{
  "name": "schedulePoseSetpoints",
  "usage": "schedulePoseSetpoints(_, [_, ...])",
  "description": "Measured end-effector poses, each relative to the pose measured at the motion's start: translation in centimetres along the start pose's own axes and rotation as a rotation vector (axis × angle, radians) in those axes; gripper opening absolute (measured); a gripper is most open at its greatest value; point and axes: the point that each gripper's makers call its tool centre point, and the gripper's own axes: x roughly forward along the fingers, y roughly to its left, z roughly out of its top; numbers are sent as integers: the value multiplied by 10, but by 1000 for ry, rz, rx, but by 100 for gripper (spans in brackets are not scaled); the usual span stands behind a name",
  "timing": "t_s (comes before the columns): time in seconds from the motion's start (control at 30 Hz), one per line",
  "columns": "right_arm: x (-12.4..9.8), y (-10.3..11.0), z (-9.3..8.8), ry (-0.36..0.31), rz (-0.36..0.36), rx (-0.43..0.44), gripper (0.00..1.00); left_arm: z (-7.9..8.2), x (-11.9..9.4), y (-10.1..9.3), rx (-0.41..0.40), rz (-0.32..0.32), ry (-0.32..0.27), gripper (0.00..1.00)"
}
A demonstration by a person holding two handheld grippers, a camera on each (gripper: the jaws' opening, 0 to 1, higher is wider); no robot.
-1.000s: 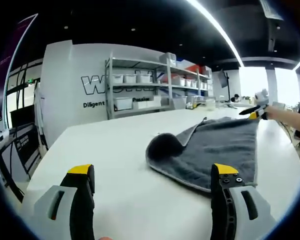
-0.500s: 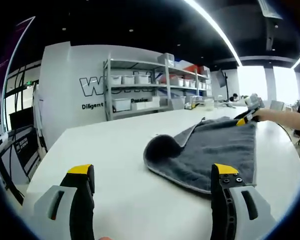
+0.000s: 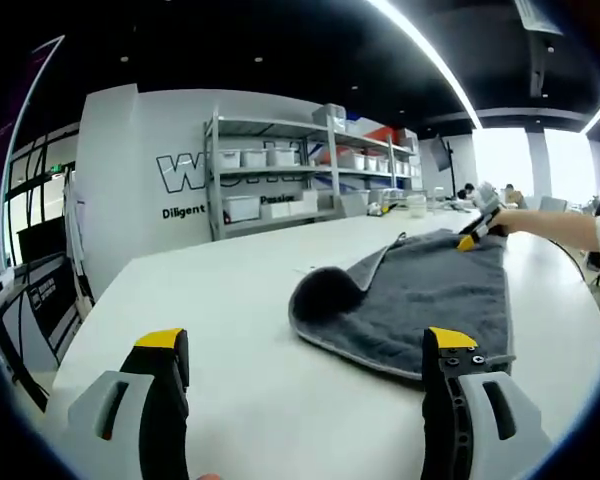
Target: Open the folded towel by lifting each exposed corner and separating the folded layers until the towel lies flat within the target outline without major curled edges
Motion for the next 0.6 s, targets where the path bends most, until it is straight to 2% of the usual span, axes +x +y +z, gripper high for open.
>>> schedulePoseSetpoints(0.03, [0,2,3,-12,16,52,100,0,0,0,-1,0,0,96])
schedulePoseSetpoints(0.13, [-1,0,10,-34,44,129,100,0,1,0,0,-1,0,96])
schedulePoseSetpoints(0.3, [0,-8,16,-67,57,189,99,1,1,-1,5,-2,2,96])
schedulePoseSetpoints(0.43, [5,-12,18,-70,39,193,99,0,3,-2,15,-2,9,96])
schedulePoseSetpoints(0.6, [9,-12,14,-37,18,136,99,-2,4,-3,29,-1,20,96])
